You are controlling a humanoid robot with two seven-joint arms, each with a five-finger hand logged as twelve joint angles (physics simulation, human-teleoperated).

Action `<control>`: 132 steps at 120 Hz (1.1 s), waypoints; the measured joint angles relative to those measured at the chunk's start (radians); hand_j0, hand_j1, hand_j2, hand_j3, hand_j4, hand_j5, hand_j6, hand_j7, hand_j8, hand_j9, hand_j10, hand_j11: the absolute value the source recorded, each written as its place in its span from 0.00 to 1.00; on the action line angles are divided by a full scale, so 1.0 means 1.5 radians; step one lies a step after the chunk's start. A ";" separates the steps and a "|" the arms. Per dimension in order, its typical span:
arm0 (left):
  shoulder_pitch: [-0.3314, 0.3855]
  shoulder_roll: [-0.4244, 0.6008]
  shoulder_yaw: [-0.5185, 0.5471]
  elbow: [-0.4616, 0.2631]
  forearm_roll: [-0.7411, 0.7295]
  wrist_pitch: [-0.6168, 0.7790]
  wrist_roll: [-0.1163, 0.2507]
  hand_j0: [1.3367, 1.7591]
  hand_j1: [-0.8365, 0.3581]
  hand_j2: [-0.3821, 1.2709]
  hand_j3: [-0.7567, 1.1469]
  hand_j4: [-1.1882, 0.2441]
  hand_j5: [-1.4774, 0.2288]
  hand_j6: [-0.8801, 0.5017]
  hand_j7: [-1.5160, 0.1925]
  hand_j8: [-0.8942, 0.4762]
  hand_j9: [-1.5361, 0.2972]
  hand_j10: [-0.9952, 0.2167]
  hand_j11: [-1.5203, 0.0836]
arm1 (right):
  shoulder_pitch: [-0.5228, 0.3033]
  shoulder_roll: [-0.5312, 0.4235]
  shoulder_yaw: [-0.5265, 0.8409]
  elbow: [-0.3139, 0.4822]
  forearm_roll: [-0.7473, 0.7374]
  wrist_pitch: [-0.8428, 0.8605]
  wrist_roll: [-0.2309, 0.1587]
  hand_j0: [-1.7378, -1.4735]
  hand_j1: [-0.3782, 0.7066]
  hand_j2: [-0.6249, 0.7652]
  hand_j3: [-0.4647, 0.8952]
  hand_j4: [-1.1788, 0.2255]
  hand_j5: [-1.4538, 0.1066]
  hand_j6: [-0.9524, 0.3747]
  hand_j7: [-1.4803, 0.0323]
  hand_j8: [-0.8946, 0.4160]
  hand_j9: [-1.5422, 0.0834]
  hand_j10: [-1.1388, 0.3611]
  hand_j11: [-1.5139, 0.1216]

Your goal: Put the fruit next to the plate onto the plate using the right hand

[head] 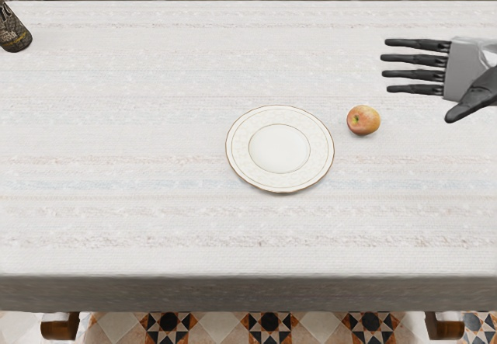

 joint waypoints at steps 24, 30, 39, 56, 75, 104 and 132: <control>0.000 0.000 0.000 0.000 0.000 0.000 0.000 0.76 0.99 0.23 0.40 0.83 0.87 0.64 0.89 0.65 0.84 0.82 0.95 | 0.005 -0.001 -0.001 0.012 -0.026 0.000 -0.001 0.30 0.05 0.45 0.34 0.83 0.91 0.70 0.96 0.67 0.93 0.75 0.91; 0.000 0.000 0.000 0.000 0.000 0.000 0.000 0.76 0.99 0.23 0.40 0.83 0.87 0.64 0.89 0.65 0.84 0.82 0.95 | 0.016 0.001 -0.001 0.031 -0.074 -0.009 -0.001 0.30 0.05 0.45 0.34 0.83 0.91 0.70 0.96 0.67 0.93 0.75 0.91; 0.000 0.000 0.000 0.000 0.000 0.000 0.000 0.76 0.99 0.23 0.40 0.83 0.87 0.64 0.89 0.65 0.84 0.82 0.95 | 0.047 0.024 -0.007 0.055 -0.156 -0.078 -0.003 0.30 0.05 0.45 0.34 0.82 0.91 0.70 0.96 0.67 0.93 0.74 0.91; 0.000 0.000 0.000 0.000 0.000 0.000 0.000 0.76 0.99 0.23 0.40 0.83 0.87 0.64 0.89 0.65 0.84 0.82 0.95 | 0.141 0.081 -0.045 0.059 -0.359 -0.160 -0.006 0.30 0.05 0.45 0.34 0.82 0.91 0.70 0.96 0.66 0.93 0.74 0.91; 0.000 0.000 0.000 0.000 0.000 0.000 0.000 0.76 0.99 0.23 0.40 0.83 0.87 0.64 0.89 0.65 0.84 0.82 0.95 | 0.183 0.151 -0.104 0.034 -0.520 -0.222 -0.020 0.30 0.06 0.45 0.34 0.82 0.91 0.70 0.96 0.66 0.93 0.74 0.90; 0.000 0.000 0.000 0.000 0.000 0.000 0.000 0.76 0.99 0.23 0.40 0.83 0.87 0.64 0.89 0.65 0.84 0.82 0.95 | 0.202 0.274 -0.216 0.028 -0.763 -0.450 -0.050 0.30 0.06 0.45 0.34 0.82 0.91 0.69 0.96 0.66 0.93 0.74 0.90; 0.000 0.000 0.000 0.000 0.000 0.000 0.000 0.76 0.99 0.23 0.40 0.83 0.87 0.64 0.89 0.65 0.84 0.82 0.95 | 0.198 0.344 -0.283 -0.008 -0.824 -0.508 -0.053 0.30 0.09 0.44 0.34 0.79 0.88 0.67 0.93 0.63 0.90 0.72 0.88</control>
